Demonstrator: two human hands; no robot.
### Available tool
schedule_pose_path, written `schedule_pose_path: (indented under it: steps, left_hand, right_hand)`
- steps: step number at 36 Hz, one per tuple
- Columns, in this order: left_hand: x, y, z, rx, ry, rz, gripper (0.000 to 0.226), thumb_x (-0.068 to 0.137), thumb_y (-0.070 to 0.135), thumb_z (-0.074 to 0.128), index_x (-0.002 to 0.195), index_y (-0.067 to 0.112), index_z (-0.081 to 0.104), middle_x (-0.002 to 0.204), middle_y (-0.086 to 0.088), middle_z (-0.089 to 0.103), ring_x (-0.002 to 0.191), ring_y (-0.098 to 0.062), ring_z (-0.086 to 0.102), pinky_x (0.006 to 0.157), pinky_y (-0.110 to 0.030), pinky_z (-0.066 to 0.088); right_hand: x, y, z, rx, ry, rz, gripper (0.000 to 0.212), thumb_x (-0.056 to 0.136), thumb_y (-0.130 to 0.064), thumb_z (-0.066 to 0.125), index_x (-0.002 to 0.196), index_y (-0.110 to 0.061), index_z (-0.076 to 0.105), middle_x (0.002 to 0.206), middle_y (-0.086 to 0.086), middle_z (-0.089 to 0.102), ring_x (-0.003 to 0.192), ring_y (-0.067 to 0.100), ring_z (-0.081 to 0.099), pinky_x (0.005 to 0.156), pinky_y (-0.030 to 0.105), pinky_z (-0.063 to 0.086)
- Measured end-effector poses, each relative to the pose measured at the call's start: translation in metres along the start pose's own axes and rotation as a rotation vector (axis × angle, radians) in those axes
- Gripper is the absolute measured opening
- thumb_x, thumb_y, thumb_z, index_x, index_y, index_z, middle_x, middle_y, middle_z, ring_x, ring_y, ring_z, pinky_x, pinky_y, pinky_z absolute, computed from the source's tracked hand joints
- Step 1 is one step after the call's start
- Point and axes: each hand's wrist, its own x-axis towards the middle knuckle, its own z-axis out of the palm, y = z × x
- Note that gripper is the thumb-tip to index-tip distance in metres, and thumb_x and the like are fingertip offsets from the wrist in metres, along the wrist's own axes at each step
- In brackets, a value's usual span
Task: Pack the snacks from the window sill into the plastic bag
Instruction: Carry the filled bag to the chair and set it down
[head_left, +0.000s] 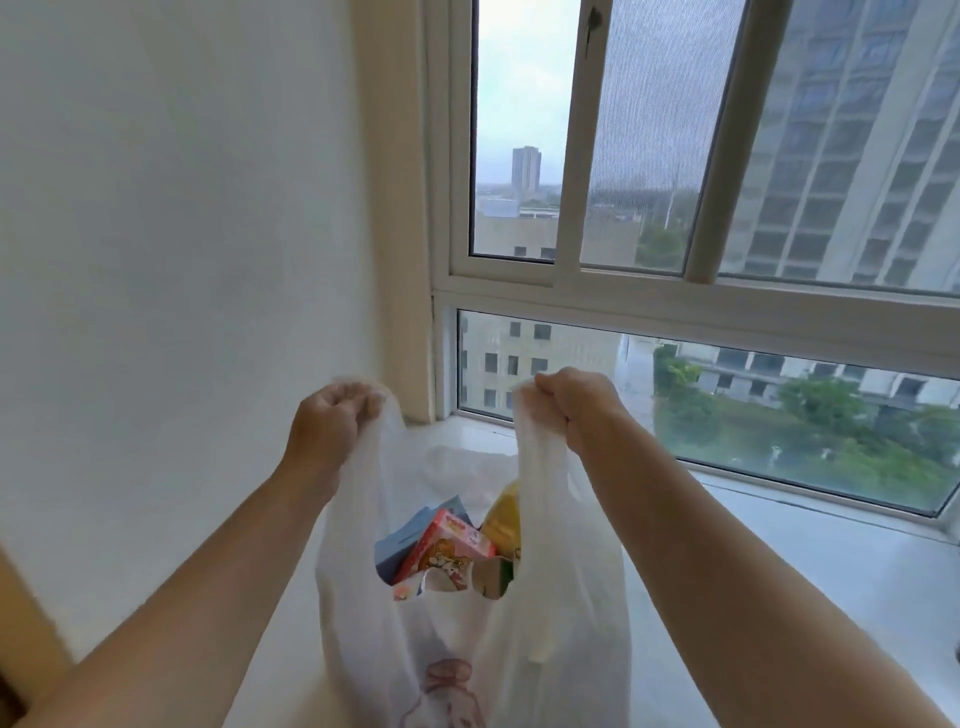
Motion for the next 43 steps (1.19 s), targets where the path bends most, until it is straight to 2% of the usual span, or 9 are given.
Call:
schedule_pose_path:
  steps: [3, 5, 8, 13, 19, 28, 33, 38, 43]
  left_hand:
    - [-0.012, 0.003, -0.013, 0.047, 0.013, 0.066, 0.047, 0.095, 0.005, 0.041, 0.053, 0.016, 0.058, 0.081, 0.003, 0.067, 0.084, -0.017, 0.061, 0.082, -0.030, 0.043]
    - [-0.019, 0.003, -0.023, 0.078, 0.038, 0.090, 0.044, 0.096, 0.005, 0.041, 0.056, 0.014, 0.057, 0.079, 0.004, 0.067, 0.080, -0.011, 0.061, 0.081, -0.026, 0.043]
    - [-0.022, 0.003, -0.045, 0.136, 0.085, 0.115, 0.049, 0.096, 0.010, 0.045, 0.050, 0.017, 0.058, 0.072, 0.008, 0.067, 0.078, -0.013, 0.061, 0.081, -0.028, 0.043]
    - [-0.034, 0.010, -0.090, 0.137, 0.216, 0.113, 0.054, 0.096, 0.015, 0.047, 0.042, 0.018, 0.055, 0.059, 0.011, 0.062, 0.072, -0.016, 0.056, 0.080, -0.030, 0.040]
    - [-0.064, 0.022, -0.146, 0.073, 0.341, 0.126, 0.054, 0.096, 0.013, 0.047, 0.044, 0.019, 0.058, 0.057, 0.010, 0.060, 0.071, -0.012, 0.059, 0.094, -0.033, 0.042]
    - [-0.111, 0.036, -0.213, 0.144, 0.657, 0.190, 0.039, 0.100, 0.014, 0.042, 0.062, 0.010, 0.050, 0.069, -0.001, 0.053, 0.067, 0.005, 0.056, 0.061, 0.005, 0.039]
    - [-0.132, 0.036, -0.264, 0.235, 0.815, 0.148, 0.039, 0.100, 0.025, 0.044, 0.063, 0.015, 0.051, 0.073, 0.005, 0.056, 0.078, 0.001, 0.053, 0.080, -0.016, 0.042]
    - [-0.145, 0.030, -0.312, 0.320, 0.873, 0.102, 0.040, 0.100, 0.025, 0.045, 0.062, 0.013, 0.051, 0.073, 0.005, 0.055, 0.070, 0.007, 0.053, 0.074, -0.009, 0.040]
    - [-0.158, 0.008, -0.356, 0.350, 0.873, -0.006, 0.038, 0.099, 0.026, 0.045, 0.064, 0.013, 0.052, 0.070, 0.003, 0.053, 0.070, -0.001, 0.051, 0.066, -0.014, 0.040]
  right_hand:
    - [-0.006, 0.005, 0.018, 0.025, -0.092, -0.005, 0.030, 0.089, -0.009, 0.058, 0.115, 0.008, 0.059, 0.097, 0.021, 0.066, 0.091, 0.031, 0.063, 0.096, 0.042, 0.050]
    - [-0.011, 0.007, 0.030, 0.013, -0.139, -0.021, 0.036, 0.088, -0.005, 0.057, 0.119, 0.012, 0.055, 0.118, 0.029, 0.060, 0.088, 0.031, 0.060, 0.084, 0.041, 0.053]
    - [-0.011, 0.009, 0.049, -0.008, -0.212, 0.002, 0.023, 0.086, -0.008, 0.062, 0.106, 0.003, 0.063, 0.088, 0.016, 0.066, 0.068, 0.019, 0.056, 0.063, 0.028, 0.047]
    - [-0.022, 0.007, 0.094, -0.008, -0.350, -0.013, 0.007, 0.081, -0.011, 0.068, 0.080, -0.004, 0.066, 0.072, 0.006, 0.062, 0.080, 0.024, 0.064, 0.081, 0.035, 0.051]
    - [-0.052, 0.005, 0.162, -0.007, -0.517, -0.055, 0.020, 0.078, -0.016, 0.073, 0.063, -0.011, 0.061, 0.066, 0.005, 0.061, 0.079, 0.026, 0.063, 0.084, 0.042, 0.053]
    - [-0.116, 0.014, 0.253, 0.166, -0.879, -0.003, 0.008, 0.086, -0.009, 0.065, 0.085, -0.001, 0.066, 0.075, 0.009, 0.068, 0.077, 0.023, 0.067, 0.078, 0.037, 0.055]
    - [-0.151, 0.016, 0.301, 0.192, -0.981, 0.023, 0.015, 0.087, -0.009, 0.064, 0.072, -0.007, 0.065, 0.065, 0.001, 0.066, 0.068, 0.016, 0.064, 0.063, 0.028, 0.052]
    - [-0.185, 0.029, 0.349, 0.127, -1.057, -0.003, 0.008, 0.088, -0.013, 0.064, 0.084, -0.007, 0.067, 0.078, 0.003, 0.069, 0.075, 0.017, 0.066, 0.062, 0.028, 0.051]
    - [-0.213, 0.056, 0.389, -0.018, -1.033, -0.031, 0.031, 0.083, -0.020, 0.068, 0.108, -0.002, 0.066, 0.103, 0.012, 0.066, 0.103, 0.029, 0.064, 0.095, 0.044, 0.050]
